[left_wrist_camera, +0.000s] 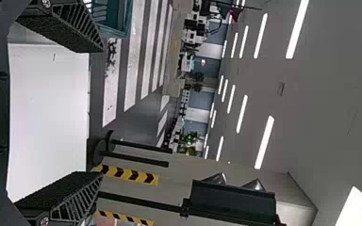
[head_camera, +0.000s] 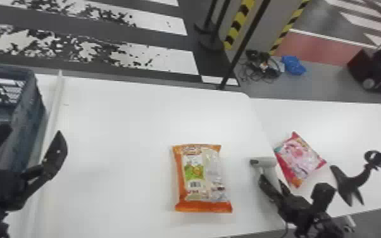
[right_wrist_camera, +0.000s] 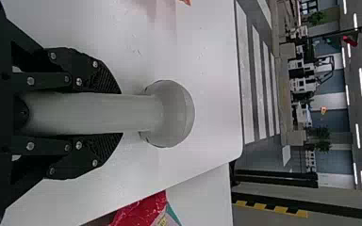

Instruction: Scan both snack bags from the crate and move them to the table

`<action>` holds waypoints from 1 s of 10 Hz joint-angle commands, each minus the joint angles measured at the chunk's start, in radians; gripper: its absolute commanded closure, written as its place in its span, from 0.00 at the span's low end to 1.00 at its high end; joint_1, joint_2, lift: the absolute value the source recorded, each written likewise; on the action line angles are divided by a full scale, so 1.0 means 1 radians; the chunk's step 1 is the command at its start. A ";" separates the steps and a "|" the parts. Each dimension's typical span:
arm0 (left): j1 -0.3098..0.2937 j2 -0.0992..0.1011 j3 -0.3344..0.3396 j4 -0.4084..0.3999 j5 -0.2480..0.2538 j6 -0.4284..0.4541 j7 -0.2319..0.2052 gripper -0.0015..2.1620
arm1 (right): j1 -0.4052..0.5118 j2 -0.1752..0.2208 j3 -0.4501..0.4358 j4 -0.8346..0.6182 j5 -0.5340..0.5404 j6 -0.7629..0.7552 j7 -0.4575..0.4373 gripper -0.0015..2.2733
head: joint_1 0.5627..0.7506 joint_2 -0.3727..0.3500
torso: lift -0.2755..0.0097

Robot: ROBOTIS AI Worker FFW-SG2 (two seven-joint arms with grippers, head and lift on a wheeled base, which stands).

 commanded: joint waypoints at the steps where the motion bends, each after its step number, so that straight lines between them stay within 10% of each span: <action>1: 0.009 0.000 -0.003 -0.015 0.000 0.002 0.000 0.03 | 0.010 0.009 -0.006 -0.025 -0.005 0.002 -0.002 0.99 | 0.70 0.03 | 0.66; 6: 0.055 -0.009 0.007 -0.068 -0.018 0.018 0.005 0.03 | 0.253 0.210 -0.088 -0.564 -0.220 0.266 0.000 0.99 | 0.70 0.03 | 0.66; 10: 0.048 -0.010 -0.019 -0.057 -0.066 0.018 0.048 0.03 | 0.396 0.229 0.036 -0.759 -0.254 0.355 0.002 0.99 | 0.70 0.03 | 0.66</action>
